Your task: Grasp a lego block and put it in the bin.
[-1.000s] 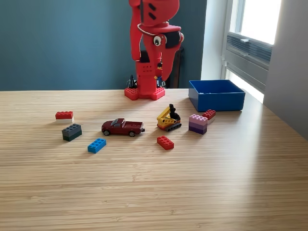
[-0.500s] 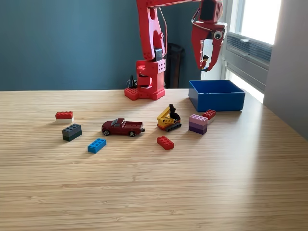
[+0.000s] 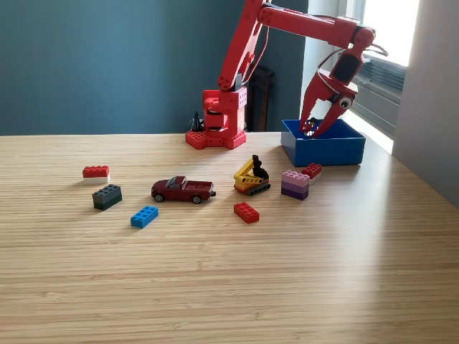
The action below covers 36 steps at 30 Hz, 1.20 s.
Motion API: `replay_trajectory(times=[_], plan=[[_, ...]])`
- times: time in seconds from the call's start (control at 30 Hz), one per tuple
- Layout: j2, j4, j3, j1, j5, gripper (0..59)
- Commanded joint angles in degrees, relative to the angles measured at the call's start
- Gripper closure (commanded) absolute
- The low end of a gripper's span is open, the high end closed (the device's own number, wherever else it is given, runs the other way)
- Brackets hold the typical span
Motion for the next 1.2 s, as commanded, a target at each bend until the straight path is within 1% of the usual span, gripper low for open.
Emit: replay_trajectory(times=[0.03,0.07,0.13,0.27,0.4,0.77,0.97,1.07,1.2], plan=[[-2.9,1.1,-6.1,-1.4,-2.2,28.7],[-3.5,1.7,-7.1,-1.6,-2.5,24.8],[-3.9,3.1,-9.8,-1.8,-2.7,20.9],[-2.4,3.7,-14.0,-1.5,-3.5,20.1],[1.2,3.9,-15.7,-1.5,-5.1,20.9],[9.5,4.3,-16.5,-0.5,-5.7,28.0],[14.1,4.4,-17.8,0.8,-4.7,34.8],[17.3,4.4,-20.1,1.6,-3.7,38.5],[22.3,4.4,-21.2,3.4,-2.4,44.7]])
